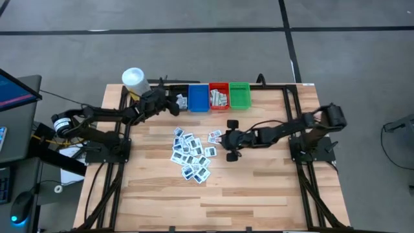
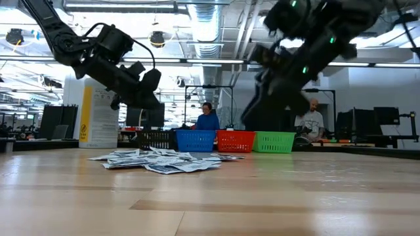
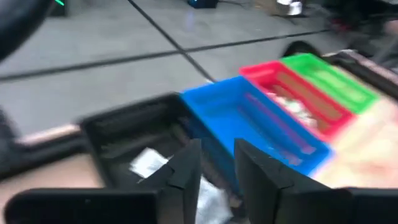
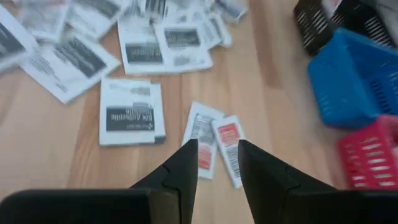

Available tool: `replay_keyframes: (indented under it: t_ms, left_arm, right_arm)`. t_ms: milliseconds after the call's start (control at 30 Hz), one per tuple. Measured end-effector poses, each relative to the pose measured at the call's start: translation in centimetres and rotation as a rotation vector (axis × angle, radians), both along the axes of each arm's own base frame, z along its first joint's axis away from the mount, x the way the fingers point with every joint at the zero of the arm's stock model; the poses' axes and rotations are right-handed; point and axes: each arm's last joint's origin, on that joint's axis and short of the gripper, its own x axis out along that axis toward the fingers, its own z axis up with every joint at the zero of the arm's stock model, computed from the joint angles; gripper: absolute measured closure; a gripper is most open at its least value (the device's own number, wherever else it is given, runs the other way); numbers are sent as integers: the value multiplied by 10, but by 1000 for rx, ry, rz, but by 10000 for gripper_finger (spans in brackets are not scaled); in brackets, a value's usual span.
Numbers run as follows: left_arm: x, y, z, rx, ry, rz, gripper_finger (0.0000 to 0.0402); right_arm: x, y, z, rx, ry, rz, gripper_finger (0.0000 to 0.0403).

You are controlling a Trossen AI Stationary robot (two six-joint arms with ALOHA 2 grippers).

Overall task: Pick & Place First Aid Supplies
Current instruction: Put the orange ointment pack into the black bin

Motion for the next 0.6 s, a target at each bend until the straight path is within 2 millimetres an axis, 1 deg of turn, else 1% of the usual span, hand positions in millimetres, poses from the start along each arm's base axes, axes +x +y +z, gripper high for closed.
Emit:
replay_keyframes:
  t_ms: [133, 333, 500, 600]
  left_arm:
    - [12, -18, 0, -26, -23, -103, 286]
    - [31, -60, 3, -17, -47, -293, 286]
    - [40, -92, 8, 36, -73, -445, 284]
    - [43, -105, 10, 82, -80, -512, 285]
  right_arm:
    - [11, 1, -25, 1, 2, -3, 294]
    - [17, -4, -49, 2, 35, -22, 294]
    - [20, -19, -65, 19, 58, -70, 294]
    - [19, -30, -76, 118, 86, -73, 294]
